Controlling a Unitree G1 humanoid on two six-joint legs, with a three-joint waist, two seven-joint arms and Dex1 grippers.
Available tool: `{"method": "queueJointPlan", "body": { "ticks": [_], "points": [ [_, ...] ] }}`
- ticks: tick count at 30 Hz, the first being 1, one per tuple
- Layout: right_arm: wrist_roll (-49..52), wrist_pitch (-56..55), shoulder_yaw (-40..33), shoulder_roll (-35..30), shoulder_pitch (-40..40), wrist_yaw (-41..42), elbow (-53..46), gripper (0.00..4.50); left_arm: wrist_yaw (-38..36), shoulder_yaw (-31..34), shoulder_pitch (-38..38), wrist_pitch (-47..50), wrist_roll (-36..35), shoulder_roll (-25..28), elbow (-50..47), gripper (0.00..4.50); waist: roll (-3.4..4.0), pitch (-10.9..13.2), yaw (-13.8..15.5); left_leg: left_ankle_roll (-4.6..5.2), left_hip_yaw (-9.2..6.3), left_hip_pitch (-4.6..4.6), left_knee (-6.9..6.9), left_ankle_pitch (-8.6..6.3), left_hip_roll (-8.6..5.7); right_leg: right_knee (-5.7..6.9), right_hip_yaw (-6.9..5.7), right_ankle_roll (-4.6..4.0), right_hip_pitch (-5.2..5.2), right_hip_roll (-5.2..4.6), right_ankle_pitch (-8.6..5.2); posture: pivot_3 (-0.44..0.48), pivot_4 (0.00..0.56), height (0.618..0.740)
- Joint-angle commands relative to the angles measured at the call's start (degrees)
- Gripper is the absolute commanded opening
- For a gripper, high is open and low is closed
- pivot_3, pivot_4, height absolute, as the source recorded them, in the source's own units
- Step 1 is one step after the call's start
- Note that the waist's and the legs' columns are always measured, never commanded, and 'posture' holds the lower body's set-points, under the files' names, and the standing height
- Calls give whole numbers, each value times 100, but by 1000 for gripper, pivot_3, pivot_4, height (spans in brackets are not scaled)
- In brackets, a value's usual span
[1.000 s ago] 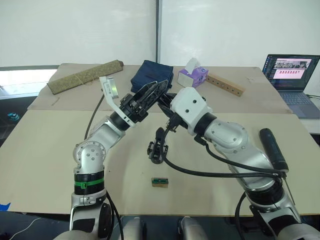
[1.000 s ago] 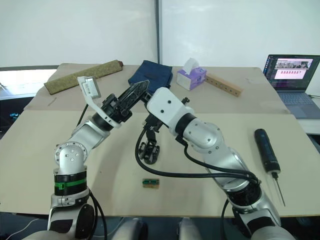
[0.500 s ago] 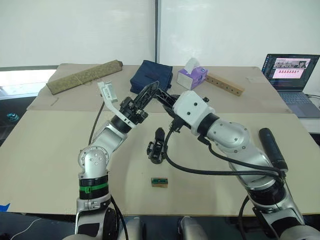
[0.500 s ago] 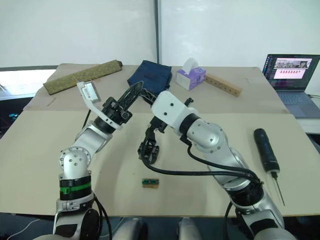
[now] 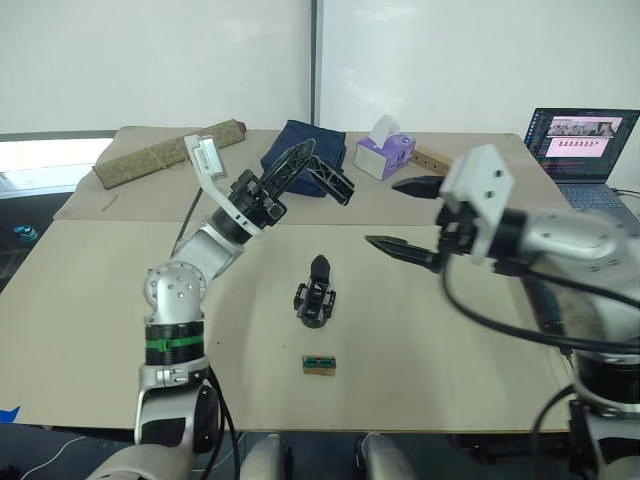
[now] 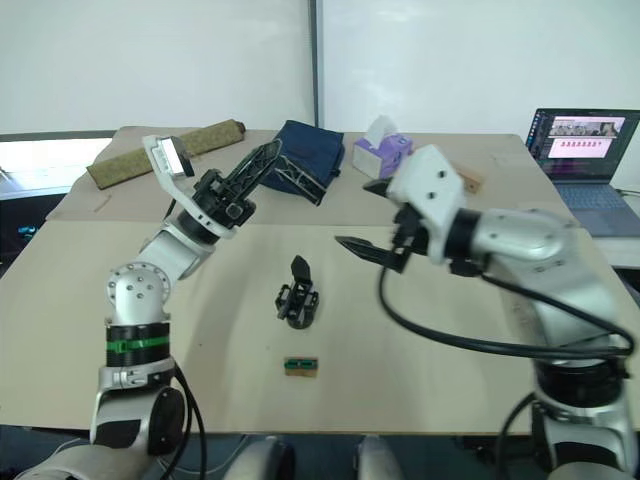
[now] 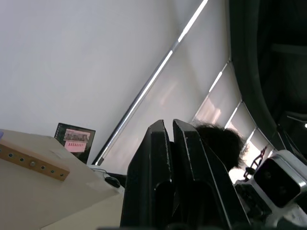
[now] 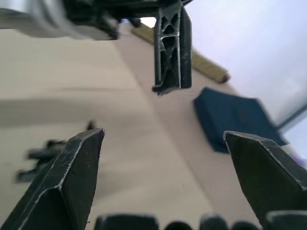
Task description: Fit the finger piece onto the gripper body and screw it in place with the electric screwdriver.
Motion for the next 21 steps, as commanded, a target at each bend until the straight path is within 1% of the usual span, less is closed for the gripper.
{"method": "queueJointPlan", "body": {
  "ticks": [1,3,5,7,9,10,13,17,21],
  "points": [
    [1104,1025,-414,-318,-169,389,175,4482,-1226,-412,-340,577,16,567,134,0,-1,0,-20,0,1,-1,0,0,0,1,2,0,-2,0,0,0,150,740],
    [1677,2011,-316,-521,-275,418,279,4482,-1814,-695,-460,804,145,866,236,0,0,0,-30,0,2,0,0,0,0,10,3,-3,-6,2,-2,0,150,740],
    [2197,2744,-278,-228,-505,160,453,4482,-2393,-1012,-597,1093,185,1095,257,0,-1,1,-37,0,2,1,0,0,2,19,3,-12,-9,2,-7,0,150,740],
    [2401,3106,-185,17,-709,-96,523,4482,-2864,-1316,-661,1195,357,1264,225,0,0,1,-34,0,2,2,-1,0,4,22,3,-16,-10,4,-10,0,150,740],
    [2485,3305,-75,113,-837,-242,508,4482,-3214,-1553,-681,1149,572,1362,187,0,2,2,-28,0,1,0,-1,0,5,26,3,-17,-15,5,-11,0,150,740],
    [2687,3577,-131,309,-958,-368,559,4482,-3343,-1659,-685,1098,679,1373,176,0,2,2,-20,0,1,0,-2,0,4,27,3,-17,-16,4,-11,0,150,740],
    [3078,3938,-187,592,-1095,-571,508,4482,-3480,-1747,-704,1045,830,1295,191,0,1,3,-8,0,0,-4,-1,0,4,25,2,-17,-18,3,-11,0,150,740],
    [3342,4151,-165,741,-1018,-860,356,4482,-3570,-1878,-662,958,1090,1211,115,0,1,3,16,0,-3,-10,1,0,6,24,0,-15,-19,-5,-11,0,150,740],
    [3505,4259,-212,908,-965,-1167,312,4482,-3544,-1883,-629,1010,1189,1084,87,0,1,3,10,0,-2,-11,4,0,6,25,1,-14,-18,-6,-11,0,150,740]
  ]
}}
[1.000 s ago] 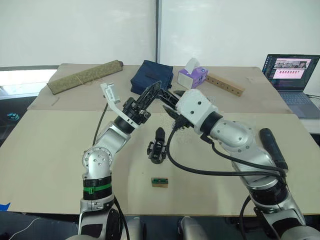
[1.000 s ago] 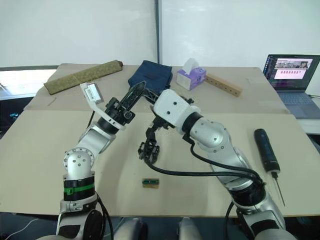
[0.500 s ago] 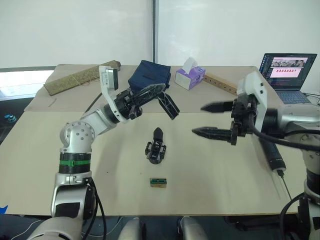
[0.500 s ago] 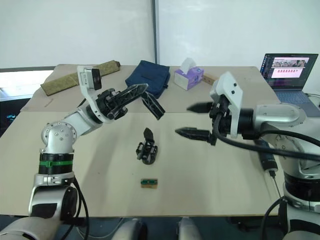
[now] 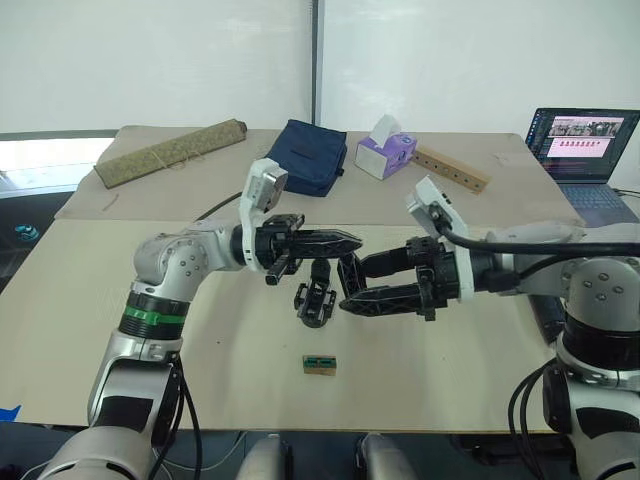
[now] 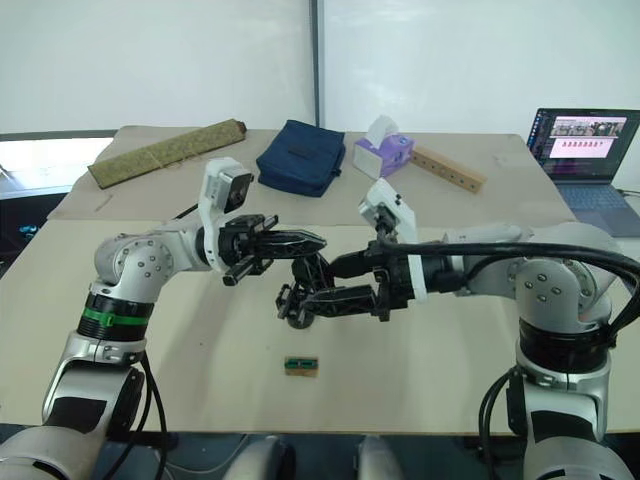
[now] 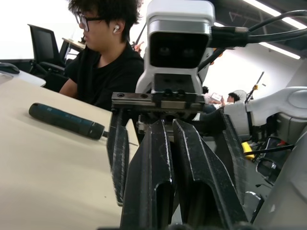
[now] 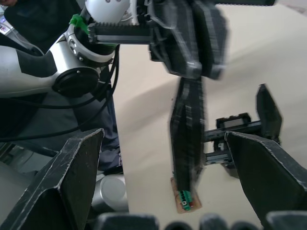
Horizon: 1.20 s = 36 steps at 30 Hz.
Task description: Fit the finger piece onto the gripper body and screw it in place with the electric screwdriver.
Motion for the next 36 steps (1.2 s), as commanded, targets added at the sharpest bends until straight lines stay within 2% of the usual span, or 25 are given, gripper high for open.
{"method": "queueJointPlan", "body": {
  "ticks": [1,3,12,13,17,20,22,27,31,33,36],
  "points": [
    [211,38,-197,68,14,-263,-137,4240,-88,-29,-29,-71,98,-50,-210,0,0,0,-4,0,0,0,0,0,0,2,0,0,-1,0,0,0,150,740],
    [228,29,-177,90,31,-369,-121,3758,-134,-74,3,-71,158,-44,-229,0,0,0,-7,0,0,1,-1,0,0,3,0,0,-2,2,0,0,150,740],
    [431,-16,-35,58,47,-503,-99,517,-333,-220,81,-178,443,-18,-340,0,0,0,-18,0,0,1,-1,0,1,4,0,0,-3,4,0,0,150,740],
    [437,-38,-14,34,66,-485,-117,306,-349,-213,86,-203,470,-27,-343,0,0,0,-17,0,0,1,-1,0,1,4,0,0,-3,4,0,0,150,740],
    [418,-371,-1,-120,277,-267,-324,313,-356,-73,51,0,351,30,-343,0,0,0,-14,0,0,1,-1,0,1,3,0,0,-2,4,0,0,150,740],
    [394,-648,-52,-269,476,-127,-448,313,-251,203,1,-15,219,11,-344,1137,-1,1,-12,0,0,-2,0,0,1,2,0,1,-2,2,-1,0,150,740],
    [301,-904,-122,-340,640,-97,-516,313,-294,360,25,-19,177,135,-400,2120,-1,1,-19,0,0,-1,0,0,2,2,0,1,-3,3,-1,0,150,740],
    [268,-1415,-447,-463,1048,-178,-593,313,-548,708,234,-593,532,770,-293,4481,0,1,-51,0,1,5,-3,0,3,4,1,1,-4,10,-1,0,150,740],
    [-457,-2680,-464,-583,1647,130,-915,313,-1362,575,723,-2721,1726,1399,270,4500,0,1,-25,0,3,7,-6,0,2,0,1,0,-1,8,-1,0,150,740],
    [-1214,-3831,-274,-486,1970,405,-970,313,-1734,534,932,-3265,1995,1630,584,4500,0,1,-12,0,7,7,-6,0,1,-1,1,0,-3,7,-1,0,150,740],
    [-1561,-4561,-101,-366,2267,685,-910,313,-1880,485,1117,-3816,2356,1698,1144,4500,-1,2,6,0,13,3,-3,0,1,-4,1,1,-2,7,-2,0,150,740]
  ]
}}
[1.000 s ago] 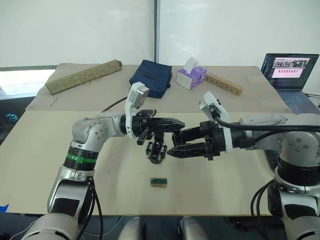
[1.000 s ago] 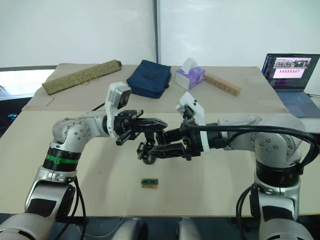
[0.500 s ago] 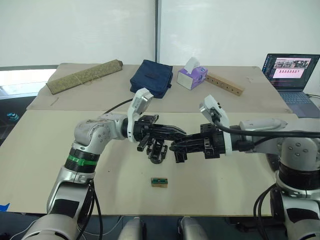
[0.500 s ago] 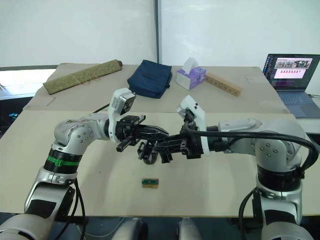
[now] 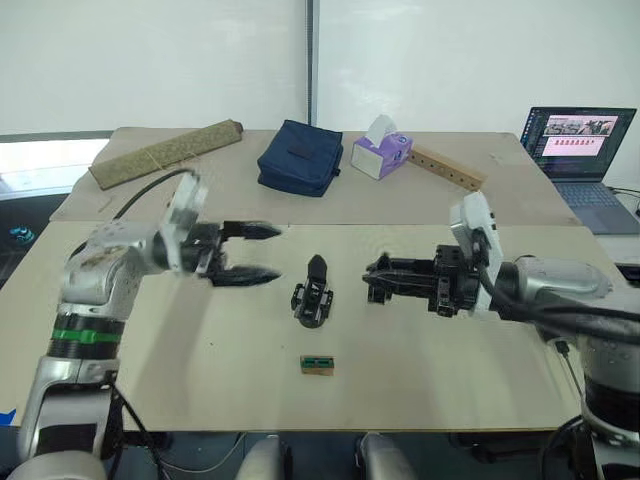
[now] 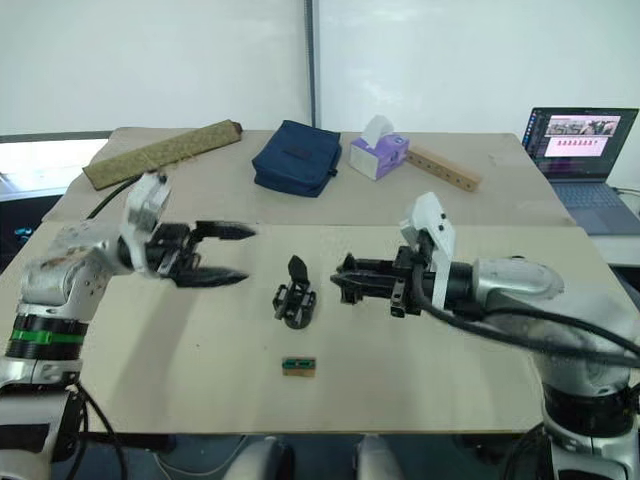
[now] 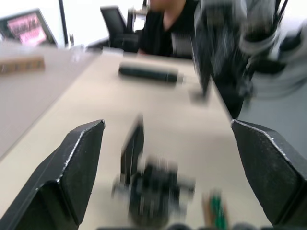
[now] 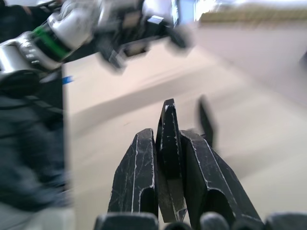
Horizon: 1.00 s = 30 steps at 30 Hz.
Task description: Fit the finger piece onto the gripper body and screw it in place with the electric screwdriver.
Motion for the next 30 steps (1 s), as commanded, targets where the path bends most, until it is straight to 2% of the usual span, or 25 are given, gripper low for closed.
{"method": "queueJointPlan", "body": {
  "ticks": [1,5,9,12,18,30],
  "points": [
    [-353,-874,161,54,141,347,-95,313,-233,-55,68,-794,440,58,497,4500,0,0,25,0,-1,1,2,0,1,1,-1,1,2,0,0,0,150,740],
    [-737,-1404,477,57,288,596,122,313,-182,-263,257,-874,737,-86,895,4500,-2,1,17,1,-2,-1,4,-1,1,1,-1,1,3,-4,-1,0,150,740],
    [-1088,-1811,895,231,194,776,532,313,253,-454,208,-1892,1264,-797,1648,4500,-3,2,36,1,-3,1,9,-1,1,4,-3,2,5,-4,0,0,150,740],
    [-1121,-1882,1068,339,128,890,659,313,271,-727,82,-2542,1645,-1234,2097,4500,-4,2,27,1,-3,-1,9,-1,-2,6,-3,1,3,-2,0,0,150,740],
    [-1084,-1753,1236,383,120,912,601,313,442,-911,-279,-3150,1984,-1780,2802,4500,-8,4,15,2,-7,-2,9,-1,-3,9,-4,0,2,-1,1,0,150,740],
    [-986,-1551,1373,635,-172,592,507,313,584,-929,-486,-3613,2214,-2129,3417,4500,-8,4,19,3,-9,0,10,-1,-3,14,-5,1,2,0,1,0,150,740]
  ]
}}
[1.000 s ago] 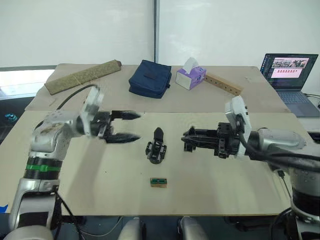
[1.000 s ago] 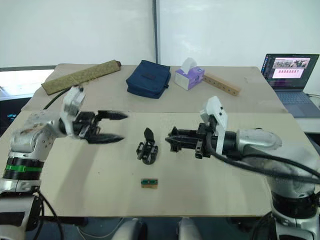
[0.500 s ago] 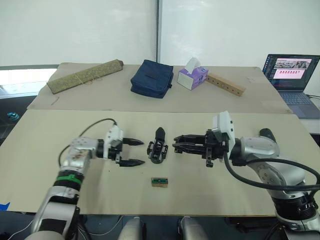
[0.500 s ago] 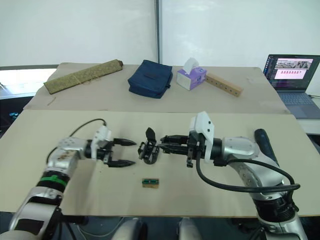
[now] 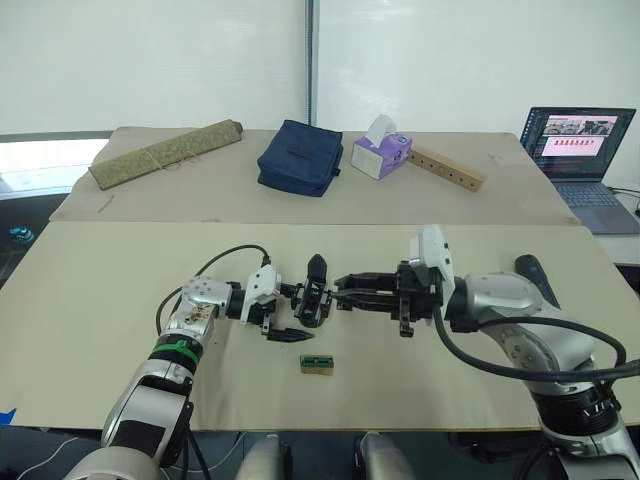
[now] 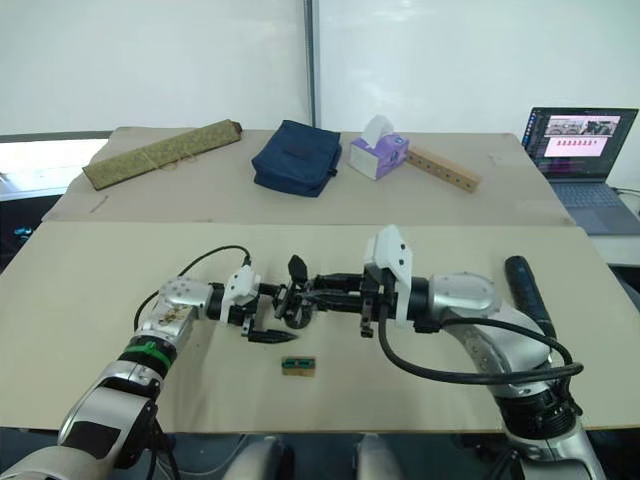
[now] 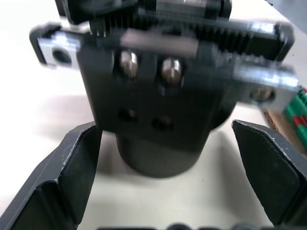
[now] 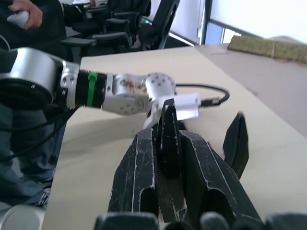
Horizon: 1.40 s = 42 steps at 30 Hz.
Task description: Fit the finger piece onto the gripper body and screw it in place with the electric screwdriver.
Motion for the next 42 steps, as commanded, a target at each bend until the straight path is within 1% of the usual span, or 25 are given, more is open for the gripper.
{"method": "queueJointPlan", "body": {
  "ticks": [1,8,11,12,13,14,21,30,42],
  "points": [
    [82,45,12,91,-181,-77,-165,313,91,63,-168,-132,29,-92,44,4500,0,0,11,0,-1,-1,1,0,0,0,-1,0,0,-2,0,0,150,740],
    [-31,102,239,272,-416,-155,7,313,40,13,-170,-31,54,-109,17,4500,0,0,-5,0,-1,-1,1,0,-1,2,-1,1,-1,0,1,0,150,740],
    [-117,71,340,384,-528,-164,162,313,35,-45,-153,-101,137,-114,51,3734,0,0,-13,0,-1,1,1,0,-1,5,-1,1,-1,1,1,0,150,740],
    [-159,42,382,423,-565,-152,215,313,43,-61,-142,-129,169,-122,64,3399,0,0,-13,0,-1,2,1,0,-1,5,-1,1,-1,1,1,0,150,740],
    [-196,27,419,464,-604,-147,258,313,72,-70,-133,-146,202,-129,71,2806,1,0,-10,0,-1,3,1,0,-1,6,-1,1,-1,2,1,0,150,740],
    [-233,15,461,513,-650,-150,311,313,87,-72,-124,-161,216,-140,74,2334,0,0,-10,0,-1,3,1,0,-1,7,-1,1,-1,1,1,0,150,740],
    [-563,-98,769,802,-829,-126,665,313,198,-73,-57,-212,289,-163,95,2318,1,0,-5,0,-2,3,1,0,-2,8,-2,1,-1,0,1,0,150,740],
    [-896,-157,983,1142,-798,-178,1007,313,294,-102,52,-170,305,-179,5,2318,1,-1,-2,0,-2,7,2,0,-3,14,-2,1,2,0,1,0,150,740],
    [-1234,-78,1125,1199,-620,-211,1234,313,209,-148,46,-80,345,-82,-36,2318,2,-1,-8,0,-2,9,2,0,-3,19,-2,1,1,0,1,0,150,740]
  ]
}}
